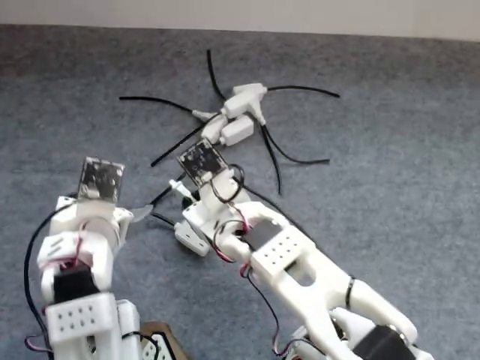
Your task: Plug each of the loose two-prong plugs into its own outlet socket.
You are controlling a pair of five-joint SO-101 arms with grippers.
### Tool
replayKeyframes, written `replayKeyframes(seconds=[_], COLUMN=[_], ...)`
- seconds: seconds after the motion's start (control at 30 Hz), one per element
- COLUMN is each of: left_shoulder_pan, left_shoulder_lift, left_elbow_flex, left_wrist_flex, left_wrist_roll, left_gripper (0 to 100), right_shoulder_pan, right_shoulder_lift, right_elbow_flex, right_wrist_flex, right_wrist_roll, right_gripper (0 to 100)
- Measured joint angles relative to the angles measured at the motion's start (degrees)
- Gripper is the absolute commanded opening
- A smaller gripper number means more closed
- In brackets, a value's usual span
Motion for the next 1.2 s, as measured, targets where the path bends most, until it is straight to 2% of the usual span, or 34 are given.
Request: replayKeyframes(seconds=[0.17,0.37,0.6,0.83,1.2], left_shoulder_pan=[4.13,5.10,5.10,5.10,5.10], left_shoulder_lift=[-7.74,-8.53,-8.53,-8.53,-8.79], left_elbow_flex=[0.26,-1.05,-6.68,-8.44,-7.56], left_wrist_flex=[8.70,11.25,15.30,16.35,16.35], left_wrist_roll=[0.00,0.00,-1.58,-2.02,-2.02], left_gripper=[43,43,43,43,43], right_shoulder_pan=[-1.76,-4.48,-6.07,-7.12,-11.60], right_shoulder_lift=[-6.42,-13.45,-13.89,-13.89,-13.89], right_elbow_flex=[3.60,9.05,11.43,11.43,11.43], right_wrist_flex=[-0.26,-0.26,-0.26,-0.09,6.07], right_wrist_roll=[0.44,0.62,1.85,2.02,2.02], right_gripper=[0.5,0.5,0.5,0.5,0.5])
